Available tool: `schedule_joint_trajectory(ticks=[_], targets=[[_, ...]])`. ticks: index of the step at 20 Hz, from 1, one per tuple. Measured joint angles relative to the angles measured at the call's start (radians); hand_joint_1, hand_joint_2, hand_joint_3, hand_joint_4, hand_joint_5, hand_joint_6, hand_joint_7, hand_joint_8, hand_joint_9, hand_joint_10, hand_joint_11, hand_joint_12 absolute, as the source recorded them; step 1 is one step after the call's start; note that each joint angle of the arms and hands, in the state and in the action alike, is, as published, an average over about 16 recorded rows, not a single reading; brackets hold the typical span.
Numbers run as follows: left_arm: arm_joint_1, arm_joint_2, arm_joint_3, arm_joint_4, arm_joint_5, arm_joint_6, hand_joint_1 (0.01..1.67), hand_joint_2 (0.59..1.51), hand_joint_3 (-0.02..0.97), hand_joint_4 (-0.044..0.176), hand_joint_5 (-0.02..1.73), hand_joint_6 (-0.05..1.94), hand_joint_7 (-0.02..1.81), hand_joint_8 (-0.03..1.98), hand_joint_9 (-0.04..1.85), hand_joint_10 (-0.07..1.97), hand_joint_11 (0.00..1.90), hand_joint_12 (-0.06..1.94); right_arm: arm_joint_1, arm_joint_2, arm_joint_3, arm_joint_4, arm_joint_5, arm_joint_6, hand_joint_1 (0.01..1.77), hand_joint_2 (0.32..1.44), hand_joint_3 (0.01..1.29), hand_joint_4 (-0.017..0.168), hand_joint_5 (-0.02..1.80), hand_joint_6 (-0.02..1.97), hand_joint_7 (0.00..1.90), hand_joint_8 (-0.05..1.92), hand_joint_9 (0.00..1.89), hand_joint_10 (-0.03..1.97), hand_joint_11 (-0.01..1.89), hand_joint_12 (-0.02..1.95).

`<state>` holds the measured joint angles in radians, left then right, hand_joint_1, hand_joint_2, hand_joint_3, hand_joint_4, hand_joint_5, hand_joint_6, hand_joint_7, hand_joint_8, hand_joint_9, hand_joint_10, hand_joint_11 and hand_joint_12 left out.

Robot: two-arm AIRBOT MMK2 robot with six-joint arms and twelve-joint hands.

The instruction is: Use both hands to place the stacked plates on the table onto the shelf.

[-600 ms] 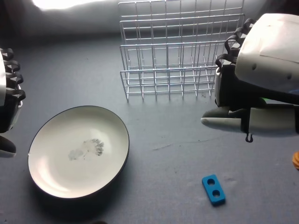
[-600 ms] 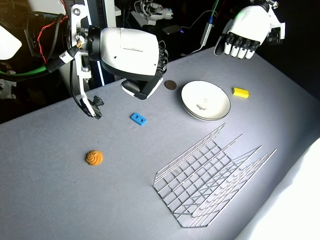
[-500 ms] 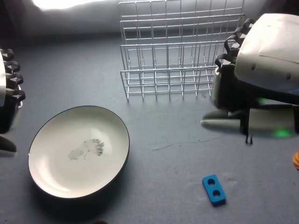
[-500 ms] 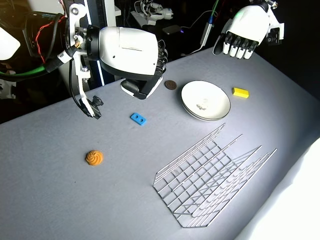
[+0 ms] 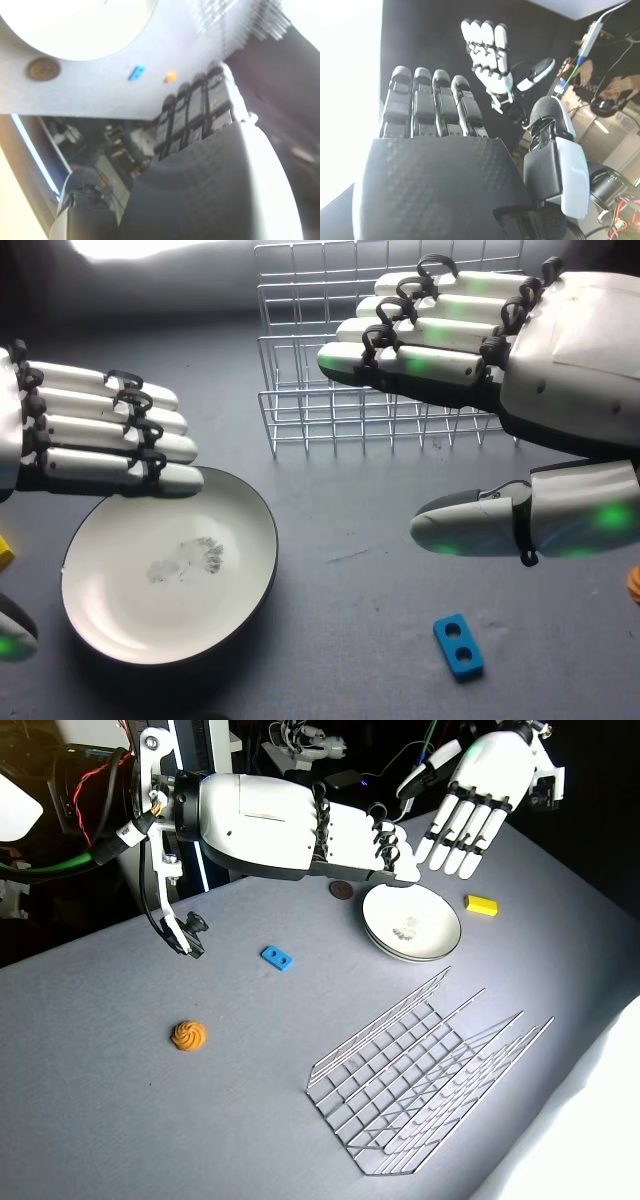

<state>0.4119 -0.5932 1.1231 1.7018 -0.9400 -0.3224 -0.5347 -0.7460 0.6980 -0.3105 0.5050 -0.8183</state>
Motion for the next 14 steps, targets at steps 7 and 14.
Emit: schedule_joint_trajectory(ticks=[7, 14], targets=[[0.037, -0.001, 0.009, 0.006, -0.008, 0.019, 0.02, 1.039, 0.037, 0.003, 0.04, 0.0, 0.03, -0.01, 0.03, 0.0, 0.02, 0.0, -0.013, 0.0, 0.001, -0.001, 0.035, -0.02, 0.47, 1.1, 0.02, 0.001, 0.03, 0.03, 0.03, 0.02, 0.03, 0.02, 0.02, 0.0], [0.157, -0.002, 0.037, -0.056, -0.029, 0.099, 0.02, 1.052, 0.034, 0.002, 0.05, 0.01, 0.05, -0.01, 0.04, 0.0, 0.02, 0.01, -0.025, -0.001, 0.002, 0.0, 0.067, -0.038, 0.91, 1.03, 0.02, 0.001, 0.02, 0.03, 0.01, 0.02, 0.01, 0.02, 0.02, 0.01]])
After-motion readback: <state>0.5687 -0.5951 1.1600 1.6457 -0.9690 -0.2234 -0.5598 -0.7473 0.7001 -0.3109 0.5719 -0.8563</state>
